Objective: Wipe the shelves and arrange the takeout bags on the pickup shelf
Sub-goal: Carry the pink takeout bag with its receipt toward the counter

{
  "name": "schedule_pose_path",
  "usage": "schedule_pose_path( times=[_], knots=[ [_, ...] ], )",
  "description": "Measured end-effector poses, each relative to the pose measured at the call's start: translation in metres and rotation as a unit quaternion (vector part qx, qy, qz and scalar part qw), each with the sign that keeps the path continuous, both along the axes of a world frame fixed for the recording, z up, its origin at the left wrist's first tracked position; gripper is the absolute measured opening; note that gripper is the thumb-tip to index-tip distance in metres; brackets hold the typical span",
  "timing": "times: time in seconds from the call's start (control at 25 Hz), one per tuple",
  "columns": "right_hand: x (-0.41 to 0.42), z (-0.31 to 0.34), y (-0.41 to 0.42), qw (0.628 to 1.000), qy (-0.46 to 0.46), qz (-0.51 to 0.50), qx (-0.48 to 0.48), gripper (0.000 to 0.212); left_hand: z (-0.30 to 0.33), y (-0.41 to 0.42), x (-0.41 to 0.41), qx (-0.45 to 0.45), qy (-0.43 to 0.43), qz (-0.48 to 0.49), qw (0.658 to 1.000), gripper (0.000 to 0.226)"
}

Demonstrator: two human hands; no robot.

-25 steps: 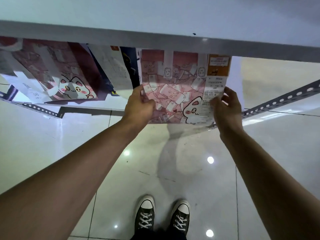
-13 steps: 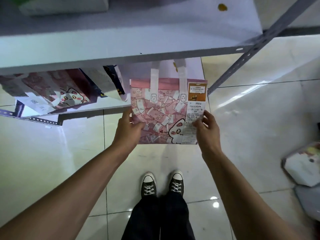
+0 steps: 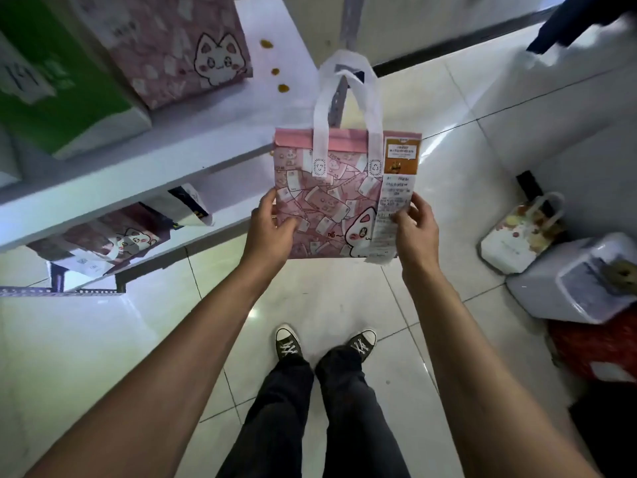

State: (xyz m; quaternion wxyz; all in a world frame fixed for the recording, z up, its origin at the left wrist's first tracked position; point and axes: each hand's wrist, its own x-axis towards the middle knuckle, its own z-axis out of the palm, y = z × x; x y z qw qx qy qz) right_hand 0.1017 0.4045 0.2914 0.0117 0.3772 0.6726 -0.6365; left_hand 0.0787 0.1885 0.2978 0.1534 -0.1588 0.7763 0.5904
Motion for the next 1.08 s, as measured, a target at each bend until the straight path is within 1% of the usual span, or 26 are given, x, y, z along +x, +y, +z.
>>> schedule_pose_path(
  times=[0.08, 0.16, 0.28, 0.4, 0.56, 0.76, 0.92, 1.08],
  knots=[
    [0.005, 0.034, 0.025, 1.000, 0.022, -0.021, -0.006, 0.041, 0.037, 0.026, -0.006, 0.005, 0.018, -0.018, 1.000, 0.046],
    [0.009, 0.064, 0.053, 0.998, 0.046, -0.034, -0.006, 0.041, 0.070, 0.052, -0.013, 0.004, 0.035, -0.033, 0.999, 0.048],
    [0.015, 0.109, 0.098, 0.996, 0.076, -0.051, -0.008, 0.040, 0.115, 0.099, -0.022, 0.021, 0.059, -0.051, 0.997, 0.045],
    [0.018, 0.148, 0.146, 0.990, 0.113, -0.080, -0.010, 0.041, 0.155, 0.154, -0.026, 0.040, 0.081, -0.066, 0.994, 0.043],
    [0.026, 0.191, 0.218, 0.979, 0.159, -0.125, 0.009, 0.042, 0.200, 0.237, -0.029, 0.050, 0.111, -0.123, 0.985, 0.045],
    [0.042, 0.226, 0.295, 0.964, 0.190, -0.183, 0.028, 0.041, 0.241, 0.322, -0.040, 0.095, 0.140, -0.190, 0.967, 0.042],
    [0.044, 0.243, 0.353, 0.949, 0.198, -0.242, 0.048, 0.039, 0.254, 0.394, -0.062, 0.110, 0.139, -0.238, 0.955, 0.041],
    [0.027, 0.259, 0.418, 0.931, 0.203, -0.295, 0.076, 0.039, 0.268, 0.473, -0.095, 0.153, 0.137, -0.288, 0.935, 0.044]
  ],
)
